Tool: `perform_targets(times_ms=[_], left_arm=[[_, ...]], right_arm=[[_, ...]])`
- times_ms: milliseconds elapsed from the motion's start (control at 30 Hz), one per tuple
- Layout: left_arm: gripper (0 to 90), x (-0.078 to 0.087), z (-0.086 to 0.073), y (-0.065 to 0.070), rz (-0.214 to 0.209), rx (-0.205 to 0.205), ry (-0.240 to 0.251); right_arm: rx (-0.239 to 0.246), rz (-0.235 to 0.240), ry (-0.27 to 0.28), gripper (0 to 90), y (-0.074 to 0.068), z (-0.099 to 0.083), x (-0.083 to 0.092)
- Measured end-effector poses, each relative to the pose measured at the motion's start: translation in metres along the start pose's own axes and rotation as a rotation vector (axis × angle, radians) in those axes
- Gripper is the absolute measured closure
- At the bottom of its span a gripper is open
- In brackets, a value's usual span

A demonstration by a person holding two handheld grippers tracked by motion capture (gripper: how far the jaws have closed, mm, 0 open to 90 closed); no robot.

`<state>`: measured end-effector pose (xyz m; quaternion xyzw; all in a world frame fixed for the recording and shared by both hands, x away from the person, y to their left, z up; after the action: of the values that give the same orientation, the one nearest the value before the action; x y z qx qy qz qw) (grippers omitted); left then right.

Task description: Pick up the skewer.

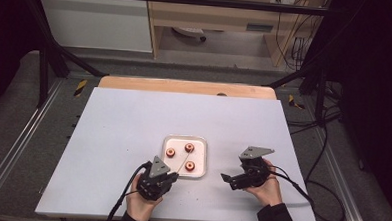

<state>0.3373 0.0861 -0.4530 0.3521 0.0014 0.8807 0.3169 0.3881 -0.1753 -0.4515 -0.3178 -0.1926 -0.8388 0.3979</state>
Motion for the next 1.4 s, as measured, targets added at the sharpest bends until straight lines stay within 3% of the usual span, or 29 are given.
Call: perform_targets(times_ms=[133, 433, 800, 1300, 1400], left_arm=[[88.7, 0.006, -0.004, -0.006, -0.008, 0.040, 0.039], [88.7, 0.012, -0.012, -0.017, -0.001, 0.087, 0.088], [88.7, 0.016, -0.019, -0.021, -0.002, 0.136, 0.129], [88.7, 0.016, -0.026, -0.021, 0.005, 0.150, 0.129], [88.6, 0.014, -0.027, -0.021, 0.007, 0.150, 0.128]], right_arm=[[-0.030, 0.000, -0.016, 3.1, 0.001, 0.006, -0.003], [-0.061, 0.013, -0.015, 3.2, 0.000, 0.029, -0.013], [-0.101, 0.011, -0.018, 3.0, 0.000, 0.057, -0.030], [-0.111, 0.023, -0.037, 3.6, -0.006, 0.091, -0.059], [-0.094, 0.015, -0.052, 3.7, -0.007, 0.096, -0.066]])
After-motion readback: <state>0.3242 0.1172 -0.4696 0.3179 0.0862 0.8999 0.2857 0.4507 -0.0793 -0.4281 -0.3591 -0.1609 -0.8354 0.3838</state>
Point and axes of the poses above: each handheld gripper's, and its own axes: x roughly backward along the jaws, z roughly out of its top, y roughly to its right, the point moved 5 cm from there along -x, roughly forward along the jaws, and after that the axes turned 10 degrees about x, right-handed, at the moved point
